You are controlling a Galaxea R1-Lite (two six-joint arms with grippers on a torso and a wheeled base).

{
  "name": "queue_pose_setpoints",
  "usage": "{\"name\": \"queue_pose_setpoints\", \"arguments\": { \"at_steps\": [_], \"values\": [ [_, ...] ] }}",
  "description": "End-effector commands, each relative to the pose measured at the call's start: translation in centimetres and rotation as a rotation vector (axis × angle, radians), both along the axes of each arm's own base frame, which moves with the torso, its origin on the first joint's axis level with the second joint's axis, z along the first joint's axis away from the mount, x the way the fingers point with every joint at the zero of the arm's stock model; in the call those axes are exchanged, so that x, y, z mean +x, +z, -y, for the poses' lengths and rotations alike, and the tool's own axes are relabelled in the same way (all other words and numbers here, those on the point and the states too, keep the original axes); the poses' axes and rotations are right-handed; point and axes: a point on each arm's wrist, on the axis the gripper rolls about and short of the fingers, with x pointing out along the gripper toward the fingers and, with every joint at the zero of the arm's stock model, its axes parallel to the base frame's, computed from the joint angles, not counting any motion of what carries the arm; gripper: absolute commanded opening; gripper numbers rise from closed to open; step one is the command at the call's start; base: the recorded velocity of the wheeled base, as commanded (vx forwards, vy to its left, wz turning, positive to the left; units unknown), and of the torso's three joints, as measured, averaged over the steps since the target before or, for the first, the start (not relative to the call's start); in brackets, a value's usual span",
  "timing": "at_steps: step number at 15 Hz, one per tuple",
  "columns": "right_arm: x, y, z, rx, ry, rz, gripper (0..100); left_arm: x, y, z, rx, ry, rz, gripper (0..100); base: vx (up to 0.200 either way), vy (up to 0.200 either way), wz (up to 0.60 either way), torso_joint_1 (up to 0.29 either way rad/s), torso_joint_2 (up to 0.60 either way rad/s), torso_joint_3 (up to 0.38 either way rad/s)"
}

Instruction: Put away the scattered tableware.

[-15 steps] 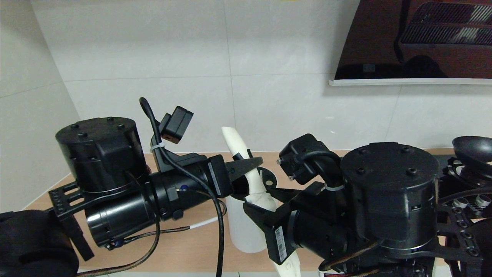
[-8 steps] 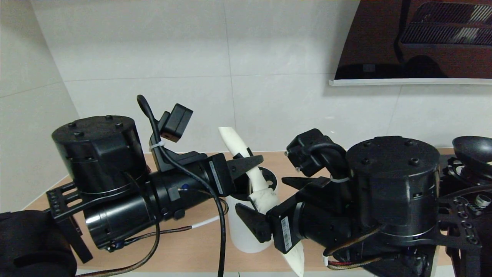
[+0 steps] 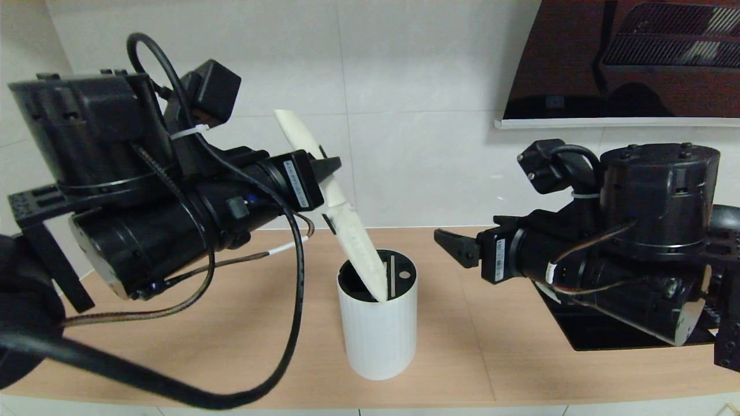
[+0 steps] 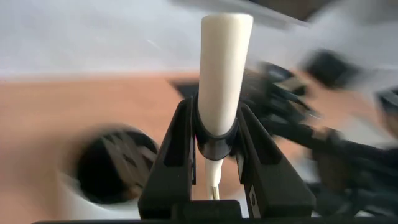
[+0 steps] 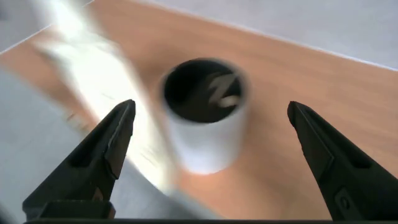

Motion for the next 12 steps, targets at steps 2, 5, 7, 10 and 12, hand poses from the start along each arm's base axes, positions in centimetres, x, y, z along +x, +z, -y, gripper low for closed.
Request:
{"name": "queue_pose_setpoints", "arguments": {
  "at_steps": [2,5,7,10,12],
  "values": [
    [1.2,-0.2,1.5,-0.006,-0.056,-0.006,100,0.2,0.3,-0.5,0.065,0.147,0.021,0,0.000,0.000,0.00,0.000,0.00,0.000],
    [1.7,-0.6,1.6,-0.014,-0.062,-0.014,100,0.8,-0.2,0.1,0.095,0.231,0.063,0,0.000,0.000,0.00,0.000,0.00,0.000],
    [2.0,-1.2,1.4,-0.026,-0.067,-0.029,100,2.5,-1.7,1.3,0.144,0.382,0.074,0,0.000,0.000,0.00,0.000,0.00,0.000],
    [1.8,-1.0,1.5,-0.023,-0.066,-0.024,100,3.1,-2.8,3.4,0.134,0.385,0.115,0,0.000,0.000,0.00,0.000,0.00,0.000],
    [1.8,-1.1,1.5,-0.025,-0.066,-0.026,100,3.4,-3.2,3.7,0.137,0.381,0.112,0,0.000,0.000,0.00,0.000,0.00,0.000]
  ]
}}
